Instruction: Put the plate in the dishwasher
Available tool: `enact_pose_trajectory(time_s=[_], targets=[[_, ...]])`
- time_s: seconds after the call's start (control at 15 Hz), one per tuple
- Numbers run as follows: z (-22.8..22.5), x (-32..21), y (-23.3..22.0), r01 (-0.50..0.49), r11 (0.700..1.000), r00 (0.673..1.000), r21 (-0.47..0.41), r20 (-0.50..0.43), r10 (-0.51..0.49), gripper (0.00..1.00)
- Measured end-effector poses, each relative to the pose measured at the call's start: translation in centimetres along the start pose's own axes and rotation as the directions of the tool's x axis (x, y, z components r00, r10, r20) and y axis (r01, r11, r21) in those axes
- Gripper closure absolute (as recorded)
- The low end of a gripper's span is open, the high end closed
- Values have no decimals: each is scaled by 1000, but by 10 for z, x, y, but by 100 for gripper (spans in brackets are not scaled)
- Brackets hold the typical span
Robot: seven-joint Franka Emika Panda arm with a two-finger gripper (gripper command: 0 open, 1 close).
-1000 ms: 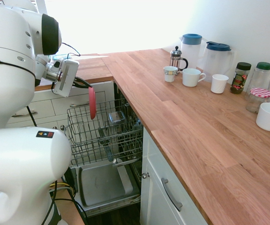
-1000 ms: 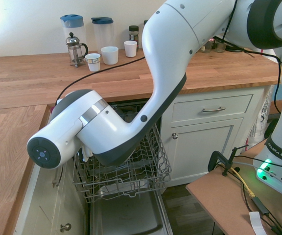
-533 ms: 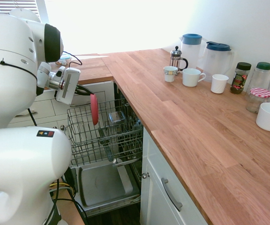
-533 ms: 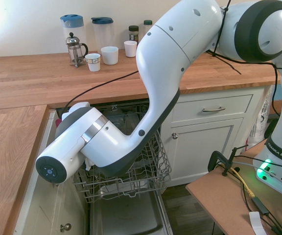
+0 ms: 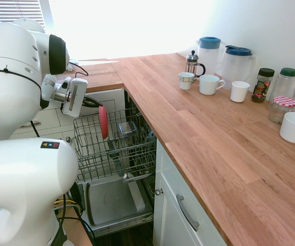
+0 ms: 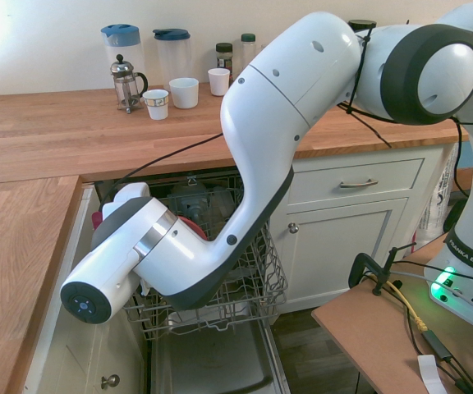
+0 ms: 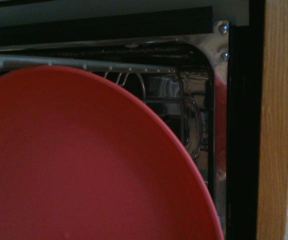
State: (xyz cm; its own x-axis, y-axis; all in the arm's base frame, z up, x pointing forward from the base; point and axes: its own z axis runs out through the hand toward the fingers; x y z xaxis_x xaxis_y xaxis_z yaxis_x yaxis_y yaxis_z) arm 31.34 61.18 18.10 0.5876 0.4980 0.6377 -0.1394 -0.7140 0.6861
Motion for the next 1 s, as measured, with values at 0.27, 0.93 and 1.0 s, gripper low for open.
enact_pose_trajectory(time_s=[0.27, 0.93, 1.0], targets=[[11, -4, -14, 3, 1000, 1000, 19, -6, -3, 100], [33, -15, -39, 10, 996, 1000, 84, 1, -10, 0], [34, -14, -39, 7, 996, 1000, 86, 1, -8, 0]])
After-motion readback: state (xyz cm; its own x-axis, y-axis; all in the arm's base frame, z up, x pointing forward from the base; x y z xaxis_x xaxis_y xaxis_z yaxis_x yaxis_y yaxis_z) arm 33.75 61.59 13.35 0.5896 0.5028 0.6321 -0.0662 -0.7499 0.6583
